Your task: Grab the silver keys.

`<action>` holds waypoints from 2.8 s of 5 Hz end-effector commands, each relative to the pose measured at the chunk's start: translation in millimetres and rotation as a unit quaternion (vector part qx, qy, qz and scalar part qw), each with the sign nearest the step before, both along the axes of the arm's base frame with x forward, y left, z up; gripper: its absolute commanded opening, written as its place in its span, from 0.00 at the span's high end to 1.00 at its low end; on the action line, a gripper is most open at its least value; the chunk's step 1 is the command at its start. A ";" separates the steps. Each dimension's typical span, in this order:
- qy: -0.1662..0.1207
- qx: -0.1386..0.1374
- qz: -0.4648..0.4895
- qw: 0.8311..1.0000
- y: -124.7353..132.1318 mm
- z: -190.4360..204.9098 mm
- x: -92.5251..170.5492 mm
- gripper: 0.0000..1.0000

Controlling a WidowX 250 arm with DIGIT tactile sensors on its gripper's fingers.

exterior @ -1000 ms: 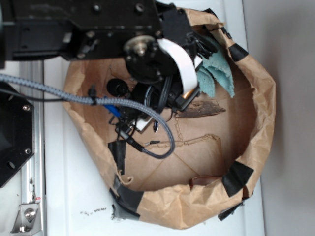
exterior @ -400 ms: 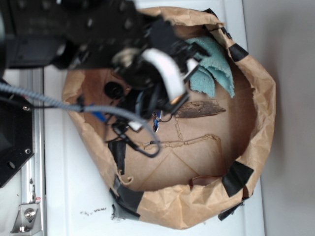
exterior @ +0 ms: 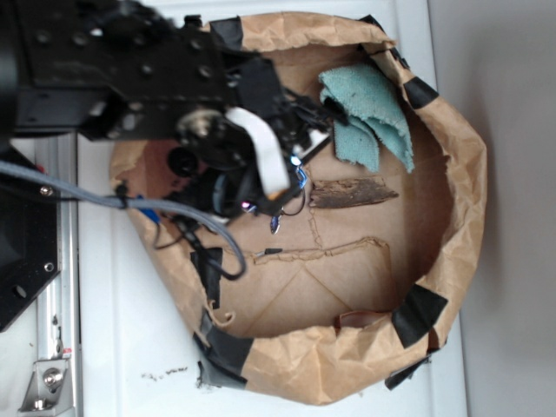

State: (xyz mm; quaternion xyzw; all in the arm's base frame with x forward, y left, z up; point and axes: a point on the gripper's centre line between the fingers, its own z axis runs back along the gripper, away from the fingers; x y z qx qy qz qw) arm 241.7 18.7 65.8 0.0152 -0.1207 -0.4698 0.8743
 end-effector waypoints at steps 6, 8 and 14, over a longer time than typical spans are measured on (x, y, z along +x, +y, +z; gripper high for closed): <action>-0.111 -0.005 0.006 0.994 -16.4 -34.2 19.7 0.00; -0.137 -0.027 0.038 0.989 -14.6 -19.3 36.8 1.00; -0.041 0.024 0.117 0.992 -6.9 41.4 49.5 1.00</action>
